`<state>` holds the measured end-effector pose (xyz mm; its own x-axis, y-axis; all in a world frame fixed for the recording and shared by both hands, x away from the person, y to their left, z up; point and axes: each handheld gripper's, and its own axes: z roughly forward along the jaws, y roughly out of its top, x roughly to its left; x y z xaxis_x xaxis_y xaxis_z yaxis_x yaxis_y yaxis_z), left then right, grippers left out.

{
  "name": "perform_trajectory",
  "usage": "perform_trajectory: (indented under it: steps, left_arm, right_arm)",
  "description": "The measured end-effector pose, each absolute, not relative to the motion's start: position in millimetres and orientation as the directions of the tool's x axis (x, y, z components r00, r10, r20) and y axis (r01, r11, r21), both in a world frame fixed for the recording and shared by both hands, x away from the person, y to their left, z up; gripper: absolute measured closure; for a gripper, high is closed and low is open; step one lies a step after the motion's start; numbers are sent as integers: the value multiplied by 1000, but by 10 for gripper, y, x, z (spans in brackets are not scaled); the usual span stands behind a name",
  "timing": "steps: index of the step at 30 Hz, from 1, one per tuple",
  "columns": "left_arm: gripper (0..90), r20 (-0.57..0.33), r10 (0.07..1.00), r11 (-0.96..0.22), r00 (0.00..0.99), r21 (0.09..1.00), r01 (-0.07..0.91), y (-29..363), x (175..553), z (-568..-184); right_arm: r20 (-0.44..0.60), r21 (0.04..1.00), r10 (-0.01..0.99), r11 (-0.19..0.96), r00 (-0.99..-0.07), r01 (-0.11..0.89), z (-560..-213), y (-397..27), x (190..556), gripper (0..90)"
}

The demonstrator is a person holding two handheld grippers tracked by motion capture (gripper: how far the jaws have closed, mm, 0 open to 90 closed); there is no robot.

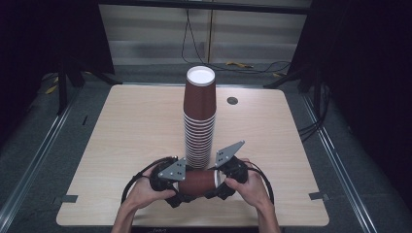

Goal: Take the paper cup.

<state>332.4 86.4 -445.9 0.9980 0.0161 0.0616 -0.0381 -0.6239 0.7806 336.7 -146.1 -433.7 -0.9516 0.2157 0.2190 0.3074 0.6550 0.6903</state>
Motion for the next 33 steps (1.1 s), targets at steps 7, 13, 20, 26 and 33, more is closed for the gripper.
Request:
perform_trajectory:
  steps: [7,13,20,26,33]
  left_arm:
    - [118,46,24,-573,999,819,-24,905,3319,-4475]
    - [123,24,38,-538,999,843,0,949,3323,-4492]
    - [155,20,47,-472,999,882,4,1006,3324,-4452]
    - [155,-4,72,-445,997,895,36,1046,3342,-4462]
    - [153,-38,121,-386,992,919,83,1130,3358,-4480]
  right_arm:
    - [214,695,215,652,-953,303,-4333,-1473,3354,210]
    - [225,699,211,645,-951,308,-4356,-1478,3362,209]
    - [224,694,217,648,-950,312,-4360,-1500,3358,209]
    - [225,702,223,638,-948,317,-4343,-1527,3358,209]
    - [232,719,232,613,-945,327,-4387,-1541,3371,208]
